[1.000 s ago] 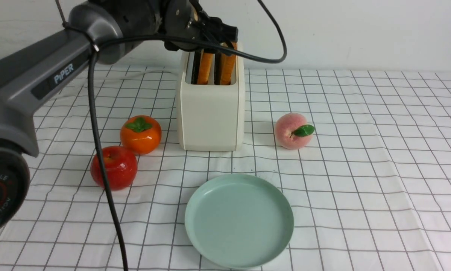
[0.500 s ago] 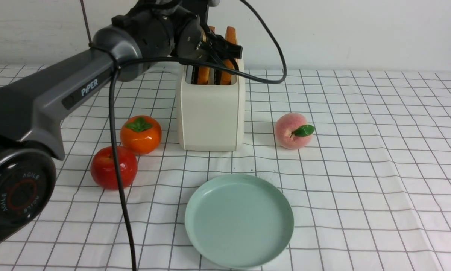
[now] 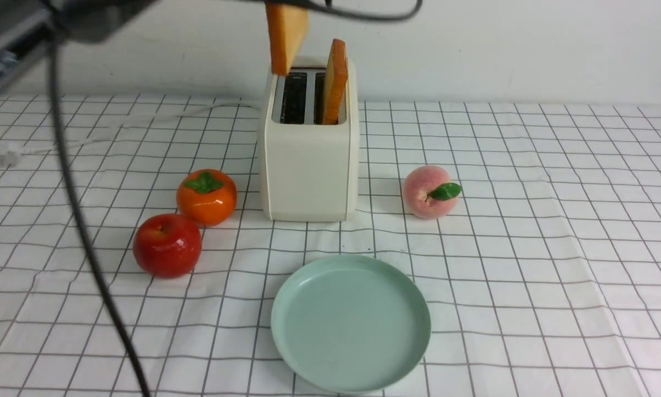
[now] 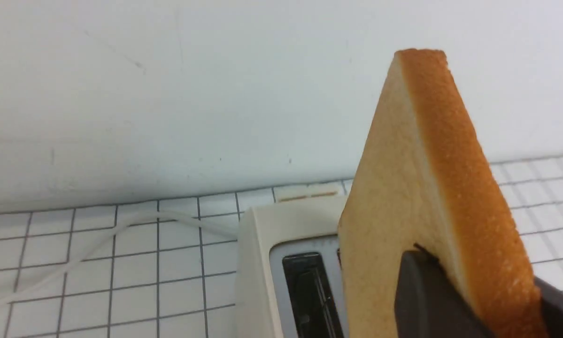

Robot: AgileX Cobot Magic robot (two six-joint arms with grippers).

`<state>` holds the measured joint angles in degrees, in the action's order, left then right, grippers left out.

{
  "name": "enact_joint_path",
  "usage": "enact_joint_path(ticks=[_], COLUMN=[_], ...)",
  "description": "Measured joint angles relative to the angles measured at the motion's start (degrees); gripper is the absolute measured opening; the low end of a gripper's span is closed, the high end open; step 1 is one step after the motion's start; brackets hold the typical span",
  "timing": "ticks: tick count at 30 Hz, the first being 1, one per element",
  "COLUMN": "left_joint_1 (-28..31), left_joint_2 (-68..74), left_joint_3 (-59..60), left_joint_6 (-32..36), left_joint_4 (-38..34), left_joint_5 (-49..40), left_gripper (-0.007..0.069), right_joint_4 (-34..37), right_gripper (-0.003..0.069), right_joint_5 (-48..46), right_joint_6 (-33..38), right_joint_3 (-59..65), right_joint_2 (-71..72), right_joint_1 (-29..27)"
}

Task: Take toasted bread from bread machine on white checkered table place on plate.
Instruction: 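Place the slice of bread on the plate with the left gripper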

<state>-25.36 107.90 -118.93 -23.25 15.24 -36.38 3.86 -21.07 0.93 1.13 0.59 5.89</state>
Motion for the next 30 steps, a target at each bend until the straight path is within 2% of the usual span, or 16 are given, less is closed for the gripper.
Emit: enact_joint_path(ticks=[2, 5, 7, 10, 11, 15, 16, 18, 19, 20, 22, 25, 30], left_joint_1=[0.00, 0.05, 0.05, 0.00, 0.00, -2.85, -3.09, -5.74, -6.29, -7.08, -7.33, -7.33, -7.23], left_joint_2=[-7.55, -13.07, -19.25, -25.20, -25.96, -30.09, -30.09, -28.83, -28.28, -26.58, -24.09, -20.66, -17.74], left_joint_3=[0.07, 2.06, 10.40, 24.79, 27.23, 53.67, 54.63, 62.84, 64.21, 66.29, 66.92, 66.92, 67.04], left_joint_6=[3.74, 8.08, 14.40, 19.99, 20.46, 38.33, 38.33, 50.23, 52.26, 61.19, 69.14, 75.98, 79.48], left_joint_4=[-6.65, -13.54, -24.95, -36.67, -37.53, -59.04, -59.04, -72.17, -75.26, -82.78, -90.53, -97.64, -100.54], left_joint_5=[-8.80, -14.08, -18.33, -18.37, -18.07, -7.69, -6.96, 1.08, 2.46, 7.60, 11.30, 14.75, 16.43], left_gripper=[0.0104, 0.0104, 0.0104, 0.0104, 0.0104, 0.0104, 0.0104, 0.0104, 0.0104, 0.0104, 0.0104, 0.0104, 0.0104], right_joint_4=[0.00, 0.00, 0.00, 0.00, 0.00, 0.00, 0.00, 0.00, 0.00, 0.00, 0.00, 0.00, 0.00], right_gripper=[0.0240, 0.0240, 0.0240, 0.0240, 0.0240, 0.0240, 0.0240, 0.0240, 0.0240, 0.0240, 0.0240, 0.0240, 0.0240], right_joint_5=[0.00, 0.00, 0.00, 0.00, 0.00, 0.00, 0.00, 0.00, 0.00, 0.00, 0.00, 0.00, 0.00], right_joint_6=[0.00, 0.00, 0.00, 0.00, 0.00, 0.00, 0.00, 0.00, 0.00, 0.00, 0.00, 0.00, 0.00], right_joint_3=[0.00, 0.00, 0.00, 0.00, 0.00, 0.00, 0.00, 0.00, 0.00, 0.00, 0.00, 0.00, 0.00], right_joint_2=[0.00, 0.00, 0.00, 0.00, 0.00, 0.00, 0.00, 0.00, 0.00, 0.00, 0.00, 0.00, 0.00], right_joint_1=[0.00, 0.00, 0.00, 0.00, 0.00, 0.00, 0.00, 0.00, 0.00, 0.00, 0.00, 0.00, 0.00])
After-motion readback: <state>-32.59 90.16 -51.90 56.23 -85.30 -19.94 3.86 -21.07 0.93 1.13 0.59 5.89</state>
